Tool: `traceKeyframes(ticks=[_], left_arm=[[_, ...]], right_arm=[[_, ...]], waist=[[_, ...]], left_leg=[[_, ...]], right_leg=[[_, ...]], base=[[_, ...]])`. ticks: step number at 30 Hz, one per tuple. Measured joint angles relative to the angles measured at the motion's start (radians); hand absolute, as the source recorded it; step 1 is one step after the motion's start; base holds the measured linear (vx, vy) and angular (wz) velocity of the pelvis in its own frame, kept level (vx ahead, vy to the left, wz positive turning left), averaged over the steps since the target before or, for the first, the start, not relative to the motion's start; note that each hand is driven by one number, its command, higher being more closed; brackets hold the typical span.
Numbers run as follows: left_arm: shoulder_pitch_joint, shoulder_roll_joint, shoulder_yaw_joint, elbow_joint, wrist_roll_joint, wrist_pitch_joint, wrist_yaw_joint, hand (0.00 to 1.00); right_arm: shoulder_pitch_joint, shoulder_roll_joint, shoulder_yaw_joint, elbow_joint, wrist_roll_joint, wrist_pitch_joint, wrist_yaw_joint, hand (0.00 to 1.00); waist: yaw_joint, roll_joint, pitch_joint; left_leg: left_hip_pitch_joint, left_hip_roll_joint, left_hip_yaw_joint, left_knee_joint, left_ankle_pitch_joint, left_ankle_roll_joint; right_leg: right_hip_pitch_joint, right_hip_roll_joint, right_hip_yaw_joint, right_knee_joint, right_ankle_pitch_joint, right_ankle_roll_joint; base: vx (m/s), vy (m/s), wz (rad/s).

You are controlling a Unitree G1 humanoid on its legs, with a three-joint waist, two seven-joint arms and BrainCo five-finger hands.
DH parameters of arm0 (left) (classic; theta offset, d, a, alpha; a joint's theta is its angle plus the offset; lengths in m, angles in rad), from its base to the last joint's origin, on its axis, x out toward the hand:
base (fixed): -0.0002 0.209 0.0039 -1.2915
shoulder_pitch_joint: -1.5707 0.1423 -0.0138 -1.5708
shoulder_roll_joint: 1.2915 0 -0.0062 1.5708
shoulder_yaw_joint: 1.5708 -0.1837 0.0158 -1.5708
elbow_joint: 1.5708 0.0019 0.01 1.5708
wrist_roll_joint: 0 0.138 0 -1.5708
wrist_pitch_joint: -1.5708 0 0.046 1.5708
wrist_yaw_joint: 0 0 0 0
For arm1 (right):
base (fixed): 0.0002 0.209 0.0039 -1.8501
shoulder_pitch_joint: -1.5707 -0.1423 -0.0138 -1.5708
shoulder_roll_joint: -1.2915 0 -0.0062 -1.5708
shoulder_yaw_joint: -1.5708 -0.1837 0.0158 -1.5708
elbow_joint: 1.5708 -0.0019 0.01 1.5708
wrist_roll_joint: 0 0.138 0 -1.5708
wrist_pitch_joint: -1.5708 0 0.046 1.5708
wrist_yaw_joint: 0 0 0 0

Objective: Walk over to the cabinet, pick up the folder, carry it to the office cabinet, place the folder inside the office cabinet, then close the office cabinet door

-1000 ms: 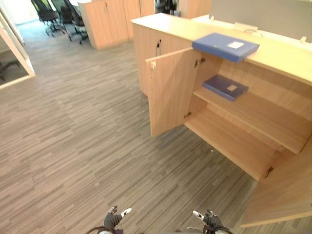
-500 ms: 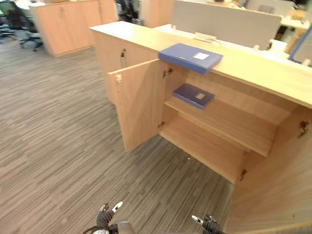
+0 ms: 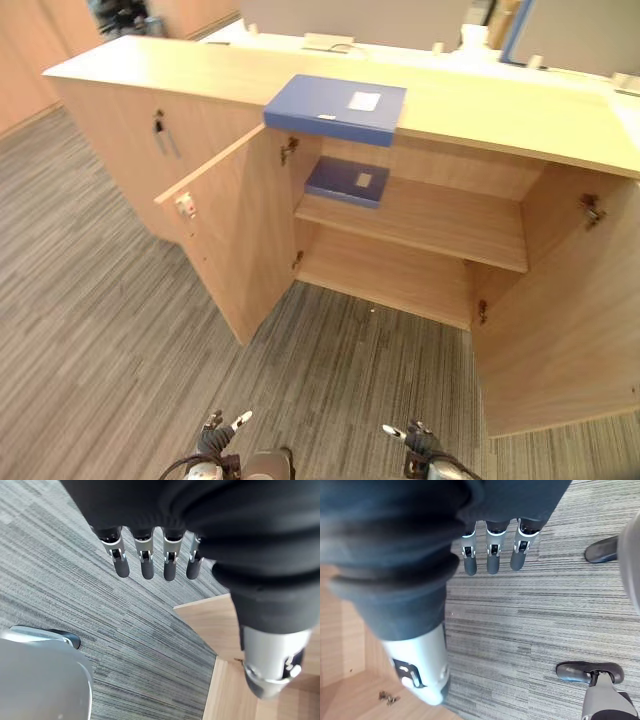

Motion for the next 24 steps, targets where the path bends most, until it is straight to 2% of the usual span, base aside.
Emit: traceKeyframes(ticks=[1,3,5,6,8,11,13,14,15,17,18,21,24], left_arm=[[0.0,-0.004,-0.002,0.003,-0.001,0.0,-0.001,0.0],[0.005,-0.007,-0.001,0.006,-0.002,0.001,-0.001,0.0],[0.016,-0.006,0.0,0.007,-0.003,0.001,-0.001,0.0],[0.029,-0.008,-0.001,0.007,-0.002,0.001,-0.002,0.0],[0.036,-0.006,-0.001,0.007,-0.001,0.001,-0.003,0.0],[0.038,-0.002,0.0,0.013,-0.001,0.004,-0.005,0.0],[0.024,-0.003,0.008,0.022,0.0,0.015,-0.007,0.0],[0.021,-0.004,0.01,0.03,0.0,0.015,-0.008,0.0],[0.011,-0.016,0.021,0.037,0.005,0.018,-0.01,0.0],[0.011,-0.051,0.037,0.032,0.018,0.016,-0.015,0.0],[0.006,-0.056,0.046,0.032,0.031,0.016,-0.022,0.0],[-0.003,-0.058,0.053,0.032,0.065,0.019,-0.03,0.0],[0.003,-0.074,0.092,0.011,0.064,0.019,-0.03,0.0]], right_arm=[[0.014,-0.013,-0.008,0.009,-0.007,0.008,0.002,0.0],[0.024,-0.024,-0.033,0.009,-0.006,0.011,0.003,0.0],[0.026,-0.032,-0.034,0.008,-0.006,0.012,0.003,0.0],[0.027,-0.031,-0.032,0.004,-0.006,0.011,0.003,0.0],[0.026,-0.031,-0.024,0.004,-0.006,0.01,0.004,0.0],[0.015,-0.031,-0.011,0.006,-0.007,0.009,0.004,0.0],[0.006,-0.03,-0.014,0.005,-0.005,0.007,0.003,0.0],[0.005,-0.028,-0.016,0.003,-0.005,0.005,0.003,0.0],[0.003,-0.024,-0.019,-0.003,-0.004,0.003,0.002,0.0],[0.007,-0.021,-0.035,-0.005,-0.006,0.001,0.003,0.0],[0.008,-0.016,-0.035,-0.012,-0.006,-0.001,0.003,0.0],[0.028,-0.01,-0.078,-0.017,-0.003,0.0,0.002,0.0],[0.036,-0.005,-0.078,-0.024,-0.003,0.0,0.003,0.0]], waist=[[0.002,0.003,-0.002],[0.001,0.009,-0.006],[-0.002,0.016,-0.011],[-0.011,0.021,-0.016],[-0.016,0.024,-0.018],[-0.027,0.038,-0.02],[-0.034,0.039,-0.008],[-0.037,0.032,-0.002],[-0.044,0.022,0.007],[-0.031,0.027,0.001],[-0.03,0.023,0.003],[-0.043,0.019,0.002],[-0.048,0.019,0.002]], left_leg=[[0.013,-0.01,0.051,-0.015,-0.007,0.026],[0.034,-0.016,0.105,-0.04,-0.015,0.04],[0.083,-0.019,0.161,-0.09,-0.011,0.051],[0.123,-0.019,0.188,-0.141,0.002,0.06],[0.15,-0.013,0.196,-0.18,0.008,0.067],[0.155,0.032,0.187,-0.222,0.025,0.069],[0.171,0.072,0.163,-0.224,0.02,0.061],[0.18,0.072,0.153,-0.226,0.016,0.056],[0.203,0.064,0.13,-0.228,0.008,0.041],[0.219,0.057,0.069,-0.25,0.017,0.032],[0.224,0.061,0.046,-0.258,0.023,0.021],[0.254,0.08,-0.009,-0.285,0.022,0.012],[0.248,0.099,-0.026,-0.248,-0.002,-0.02]], right_leg=[[-0.043,-0.029,-0.001,0.039,0.001,0.001],[-0.097,-0.054,-0.006,0.101,0.002,0.0],[-0.133,-0.077,-0.052,0.156,0.02,-0.025],[-0.138,-0.095,-0.158,0.182,0.028,-0.04],[-0.142,-0.088,-0.236,0.187,0.026,-0.047],[-0.201,0.045,-0.251,0.166,-0.041,-0.067],[-0.247,0.179,-0.247,0.129,-0.056,-0.089],[-0.256,0.195,-0.246,0.115,-0.053,-0.092],[-0.252,0.202,-0.25,0.107,-0.042,-0.16],[-0.242,0.217,-0.261,0.132,-0.069,-0.156],[-0.244,0.217,-0.276,0.158,-0.089,-0.18],[-0.194,0.226,-0.359,0.144,-0.126,-0.194],[-0.137,0.238,-0.426,0.11,-0.132,-0.191]], base=[[-0.02,0.201,-0.84],[-0.05,0.224,-0.98],[-0.06,0.174,-0.92],[-0.04,0.086,-0.57],[0.01,0.024,-0.4],[0.09,-0.109,-0.22],[0.08,-0.212,0.13],[0.04,-0.209,0.49],[0.12,-0.225,0.42],[0.18,-0.202,0.17],[0.16,-0.188,0.32],[0.16,-0.219,0.68],[0.1,-0.099,0.67]])
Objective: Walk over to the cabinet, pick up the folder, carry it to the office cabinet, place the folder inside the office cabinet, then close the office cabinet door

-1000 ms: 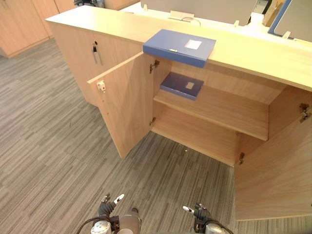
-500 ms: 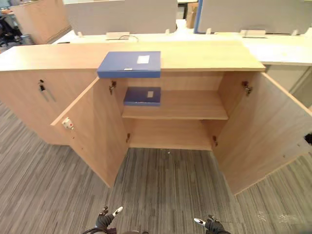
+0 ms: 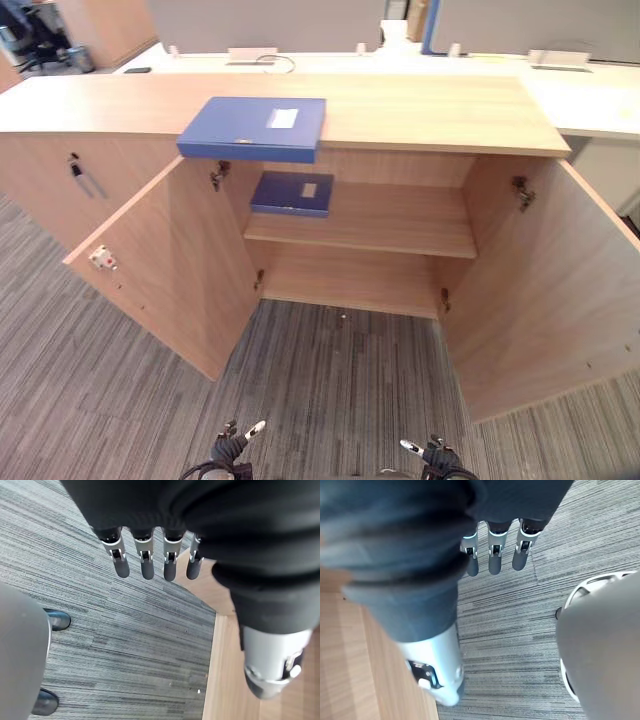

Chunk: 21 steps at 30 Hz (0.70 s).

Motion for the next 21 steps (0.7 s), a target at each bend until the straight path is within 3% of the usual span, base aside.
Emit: traceKeyframes(ticks=[3,5,6,9,10,11,12,15,17,18,19,21], left_arm=[[0.005,0.001,0.023,-0.001,-0.005,-0.001,0.001,0.0],[0.01,0.011,0.041,-0.018,-0.008,0.0,0.001,0.0],[0.017,0.009,0.052,-0.046,-0.029,-0.001,0.002,0.0],[0.022,0.005,0.06,-0.068,-0.055,-0.001,0.007,0.0],[0.022,0.012,0.053,-0.069,-0.058,-0.002,0.009,0.0],[0.018,0.016,0.047,-0.069,-0.06,-0.002,0.009,0.0],[0.016,0.023,0.032,-0.077,-0.067,-0.005,0.01,0.0],[0.017,0.027,0.013,-0.085,-0.08,-0.013,0.015,0.0],[0.019,0.025,-0.005,-0.082,-0.093,-0.013,0.019,0.0],[0.016,0.022,-0.013,-0.071,-0.107,-0.012,0.021,0.0],[0.008,0.036,-0.017,-0.059,-0.108,-0.012,0.024,0.0],[0.003,0.051,-0.02,-0.05,-0.109,-0.011,0.024,0.0]], right_arm=[[0.005,0.022,-0.016,-0.013,0.01,0.0,0.002,0.0],[0.006,0.036,-0.028,-0.022,0.032,-0.001,0.006,0.0],[0.006,0.035,-0.026,-0.021,0.037,0.0,0.007,0.0],[0.022,0.029,-0.013,-0.02,0.037,0.003,0.007,0.0],[0.024,0.03,0.005,-0.018,0.037,0.003,0.007,0.0],[0.023,0.031,0.007,-0.017,0.038,0.003,0.007,0.0],[0.007,0.029,0.007,-0.003,0.039,0.003,0.006,0.0],[-0.019,0.027,0.008,0.018,0.039,0.003,0.006,0.0],[-0.017,0.016,0.016,0.017,0.038,0.003,0.006,0.0],[-0.015,0.004,0.023,0.021,0.036,0.004,0.005,0.0],[-0.006,0.014,0.026,0.022,0.036,0.005,0.006,0.0],[-0.008,0.019,0.024,0.023,0.036,0.005,0.006,0.0]], waist=[[0.004,-0.015,-0.008],[0.008,-0.026,-0.01],[0.02,-0.025,-0.009],[0.035,-0.014,-0.004],[0.041,-0.022,-0.003],[0.046,-0.028,0.0],[0.054,-0.035,0.007],[0.056,-0.039,0.024],[0.056,-0.023,0.023],[0.059,-0.007,0.017],[0.056,-0.039,0.012],[0.056,-0.062,0.008]], left_leg=[[-0.032,0.007,-0.002,0.083,-0.044,-0.047],[-0.123,0.008,0.014,0.282,-0.103,-0.075],[-0.211,0.027,0.037,0.491,-0.124,-0.081],[-0.285,0.101,0.118,0.754,-0.101,-0.051],[-0.305,0.115,0.144,0.837,-0.055,-0.042],[-0.321,0.116,0.15,0.877,-0.056,-0.027],[-0.34,0.11,0.178,0.872,-0.114,0.009],[-0.355,0.069,0.182,0.66,-0.155,0.007],[-0.35,0.042,0.145,0.405,-0.078,-0.001],[-0.338,0.031,0.117,0.329,0.06,0.002],[-0.318,-0.013,0.125,0.277,0.074,0.017],[-0.304,-0.056,0.132,0.238,0.083,0.035]], right_leg=[[0.034,0.013,-0.008,-0.035,-0.003,0.003],[0.042,0.023,0.005,-0.061,-0.012,-0.003],[0.054,0.034,0.016,-0.06,-0.02,-0.006],[0.13,0.071,0.04,-0.089,-0.025,-0.007],[0.165,0.072,0.052,-0.106,-0.025,-0.008],[0.177,0.066,0.06,-0.112,-0.025,-0.009],[0.194,0.038,0.086,-0.108,-0.023,-0.009],[0.214,-0.03,0.128,-0.103,-0.023,-0.003],[0.216,-0.054,0.148,-0.111,-0.036,0.036],[0.223,-0.058,0.166,-0.107,-0.052,0.082],[0.217,-0.093,0.181,-0.11,-0.047,0.074],[0.214,-0.131,0.205,-0.107,-0.033,0.071]], base=[[0.07,0.021,0.22],[0.03,0.056,-0.1],[0.03,0.059,-0.25],[0.12,0.04,-0.28],[0.19,0.067,-0.25],[0.23,0.117,-0.41],[0.18,0.129,-0.43],[0.16,0.188,-0.52],[0.21,0.267,-0.3],[0.25,0.249,0.03],[0.25,0.236,0.15],[0.21,0.2,0.26]])
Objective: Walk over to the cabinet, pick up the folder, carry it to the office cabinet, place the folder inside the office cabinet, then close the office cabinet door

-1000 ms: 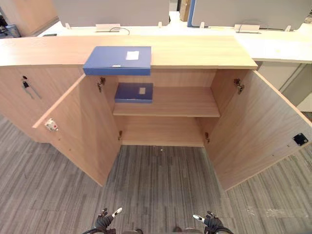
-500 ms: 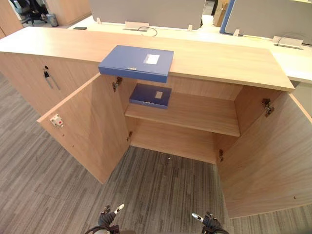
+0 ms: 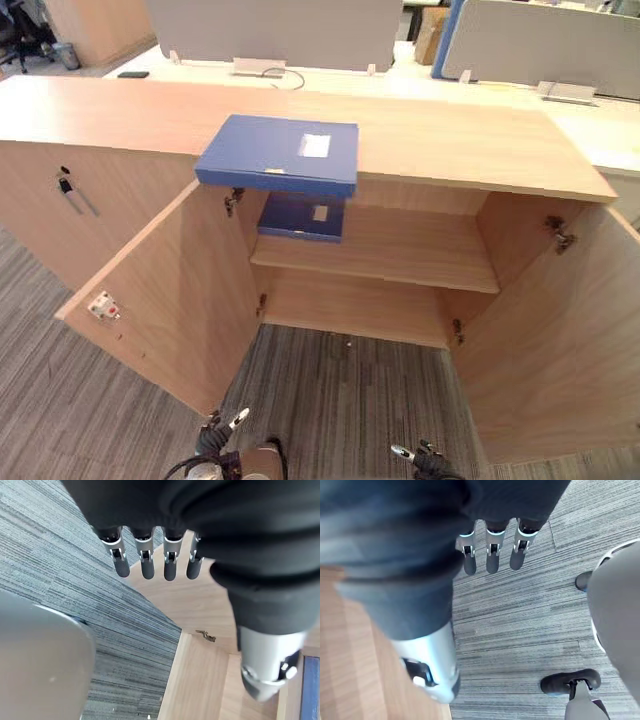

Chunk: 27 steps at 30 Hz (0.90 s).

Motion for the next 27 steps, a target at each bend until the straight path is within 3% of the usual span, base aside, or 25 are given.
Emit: traceKeyframes(ticks=[3,5,7,9,11,14,15,16,17,18,20,21,22,23,25,27], left_arm=[[0.005,0.007,0.008,0.02,-0.001,0.0,0.0,0.0],[0.023,0.016,-0.005,0.044,0.002,0.0,0.0,0.0],[0.024,0.015,-0.036,0.046,0.009,0.001,-0.001,0.0],[0.022,0.007,-0.066,0.046,0.01,0.001,-0.002,0.0],[0.025,-0.008,-0.088,0.046,0.014,0.002,-0.005,0.0],[0.021,-0.01,-0.136,0.044,0.032,0.001,-0.013,0.0],[0.019,-0.008,-0.149,0.045,0.033,0.001,-0.017,0.0],[0.014,-0.007,-0.166,0.045,0.036,0.001,-0.019,0.0],[0.013,-0.005,-0.176,0.045,0.039,0.001,-0.02,0.0],[0.009,-0.002,-0.201,0.046,0.045,0.001,-0.025,0.0],[-0.009,0.01,-0.245,0.054,0.049,0.001,-0.035,0.0],[-0.015,0.028,-0.295,0.051,0.057,0.0,-0.044,0.0],[-0.026,0.057,-0.343,0.044,0.073,-0.002,-0.063,0.0],[-0.03,0.054,-0.364,0.042,0.079,0.002,-0.069,0.0],[0.007,0.042,-0.407,-0.028,0.078,0.002,-0.098,0.0],[0.032,0.05,-0.45,-0.1,0.069,0.005,-0.12,0.0]], right_arm=[[-0.014,0.008,0.0,0.008,0.0,-0.001,0.003,0.0],[-0.004,0.008,0.0,0.018,0.0,-0.001,0.003,0.0],[0.0,0.001,0.0,0.027,-0.001,-0.001,0.004,0.0],[0.005,-0.007,-0.001,0.029,-0.005,0.005,0.004,0.0],[0.011,-0.027,-0.001,0.03,-0.023,0.009,0.004,0.0],[0.008,-0.039,-0.003,0.017,-0.039,0.01,0.004,0.0],[0.01,-0.039,-0.003,0.012,-0.039,0.01,0.004,0.0],[0.008,-0.039,-0.002,-0.004,-0.039,0.009,0.004,0.0],[0.006,-0.039,-0.002,-0.009,-0.039,0.007,0.003,0.0],[0.004,-0.038,-0.001,-0.011,-0.039,0.006,0.004,0.0],[-0.003,-0.039,-0.001,-0.013,-0.036,0.002,0.002,0.0],[-0.004,-0.036,-0.001,-0.013,-0.037,0.0,0.002,0.0],[-0.004,-0.029,-0.006,-0.011,-0.03,0.001,0.003,0.0],[-0.004,-0.031,-0.013,-0.011,-0.022,0.0,0.003,0.0],[0.004,-0.047,-0.001,-0.008,-0.024,0.002,0.003,0.0],[-0.004,-0.037,0.0,-0.01,-0.026,0.002,0.003,0.0]], waist=[[0.016,0.004,-0.01],[0.009,0.015,-0.047],[-0.002,0.016,-0.058],[-0.005,0.022,-0.057],[-0.004,0.044,-0.06],[-0.009,0.057,-0.051],[-0.015,0.06,-0.046],[-0.017,0.068,-0.037],[-0.021,0.073,-0.031],[-0.034,0.072,-0.027],[-0.043,0.082,-0.011],[-0.045,0.07,-0.006],[-0.046,0.027,0.004],[-0.053,0.031,0.005],[-0.052,0.071,-0.023],[-0.051,0.07,-0.023]], left_leg=[[0.101,-0.025,0.044,-0.122,0.03,0.02],[0.174,-0.038,0.054,-0.25,0.077,0.026],[0.204,-0.056,0.057,-0.311,0.098,0.032],[0.218,-0.073,0.061,-0.328,0.1,0.036],[0.245,-0.082,0.065,-0.351,0.097,0.042],[0.284,-0.11,0.077,-0.365,0.08,0.066],[0.297,-0.118,0.082,-0.368,0.075,0.073],[0.311,-0.116,0.079,-0.371,0.072,0.078],[0.315,-0.112,0.074,-0.37,0.07,0.08],[0.317,-0.1,0.057,-0.37,0.068,0.082],[0.323,-0.065,0.036,-0.369,0.063,0.074],[0.322,-0.058,0.024,-0.372,0.059,0.058],[0.334,-0.085,-0.001,-0.379,0.063,0.041],[0.346,-0.08,-0.019,-0.394,0.069,0.034],[0.343,-0.035,-0.019,-0.435,0.102,0.007],[0.338,-0.005,-0.02,-0.438,0.1,-0.008]], right_leg=[[0.002,-0.038,0.039,0.02,0.062,0.034],[0.0,-0.045,0.058,0.02,0.114,0.051],[-0.001,-0.065,0.058,0.021,0.122,0.056],[-0.014,-0.087,0.06,0.049,0.123,0.059],[-0.065,-0.106,0.083,0.156,0.123,0.06],[-0.191,-0.173,0.073,0.428,0.123,0.056],[-0.212,-0.207,0.038,0.493,0.108,0.041],[-0.218,-0.216,-0.008,0.515,0.059,0.048],[-0.224,-0.207,-0.019,0.511,0.028,0.052],[-0.238,-0.169,-0.022,0.479,-0.018,0.056],[-0.268,-0.074,0.022,0.391,-0.037,0.056],[-0.271,-0.018,0.085,0.277,-0.029,0.056],[-0.28,-0.018,0.12,0.213,0.027,0.034],[-0.272,-0.02,0.103,0.217,0.024,0.035],[-0.265,0.033,0.096,0.138,0.048,0.019],[-0.24,0.069,0.083,0.07,0.076,0.009]], base=[[0.2,0.159,-0.26],[0.15,0.064,-0.21],[0.17,0.073,-0.03],[0.15,0.108,-0.12],[0.13,0.129,-0.29],[0.12,0.166,-0.18],[0.1,0.159,-0.05],[0.07,0.128,-0.03],[0.03,0.055,0.1],[-0.03,-0.04,0.22],[-0.07,-0.096,0.3],[-0.1,-0.168,0.43],[-0.1,-0.168,0.52],[0.01,-0.194,0.39],[0.08,-0.185,0.03],[0.06,-0.153,-0.06]])
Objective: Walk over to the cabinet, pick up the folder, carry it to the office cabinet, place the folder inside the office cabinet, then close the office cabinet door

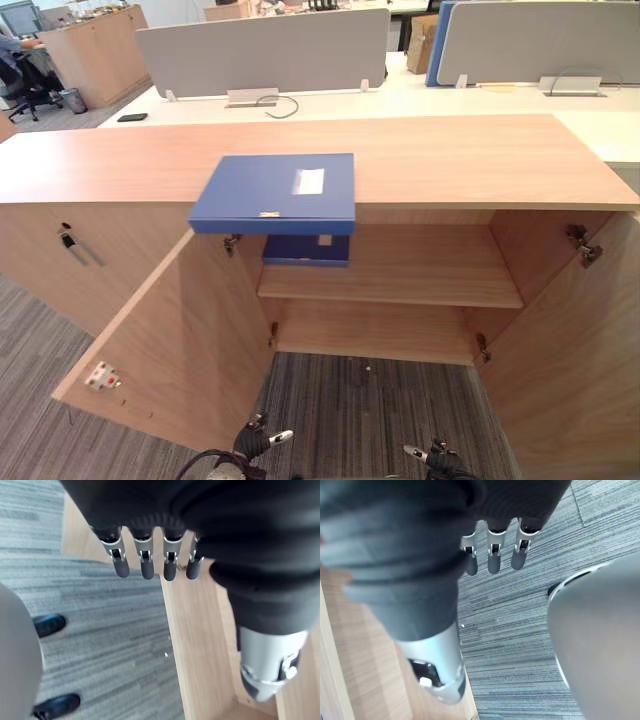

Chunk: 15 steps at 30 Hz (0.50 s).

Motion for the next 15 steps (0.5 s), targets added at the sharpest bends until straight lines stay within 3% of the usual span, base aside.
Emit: traceKeyframes(ticks=[4,11,13,14,15], left_arm=[[0.054,0.034,-0.152,-0.237,-0.13,0.006,-0.12,0.0],[0.021,0.122,-0.221,-0.393,-0.204,0.021,-0.201,0.0],[0.01,0.143,-0.253,-0.456,-0.204,0.029,-0.21,0.0],[0.009,0.143,-0.265,-0.473,-0.204,0.03,-0.212,0.0],[0.012,0.154,-0.282,-0.502,-0.204,0.031,-0.225,0.0]], right_arm=[[0.002,-0.004,0.038,-0.001,-0.014,0.0,0.005,0.0],[-0.004,-0.006,0.079,-0.001,-0.027,0.003,0.024,0.0],[-0.01,-0.01,0.092,-0.001,-0.036,0.003,0.03,0.0],[-0.011,-0.012,0.098,0.0,-0.036,0.003,0.033,0.0],[-0.006,-0.013,0.103,-0.001,-0.035,0.003,0.04,0.0]], waist=[[0.004,-0.01,-0.005],[-0.004,-0.008,-0.031],[-0.009,0.0,-0.022],[-0.01,0.006,-0.01],[-0.009,0.003,-0.007]], left_leg=[[-0.008,0.04,-0.004,0.0,-0.022,-0.033],[-0.026,0.069,-0.029,0.05,-0.074,-0.054],[-0.097,0.081,-0.042,0.272,-0.152,-0.045],[-0.108,0.092,-0.043,0.34,-0.156,-0.043],[-0.141,0.09,-0.031,0.457,-0.158,-0.045]], right_leg=[[0.038,0.052,-0.008,-0.088,0.02,-0.018],[0.069,0.079,-0.032,-0.094,0.021,-0.02],[0.054,0.077,-0.032,0.023,0.018,-0.023],[0.034,0.079,-0.033,0.078,0.005,-0.026],[0.055,0.081,-0.022,-0.002,-0.025,-0.035]], base=[[0.1,-0.13,0.02],[0.15,-0.04,0.16],[0.08,0.019,0.16],[-0.01,0.006,0.09],[-0.09,0.002,0.01]])
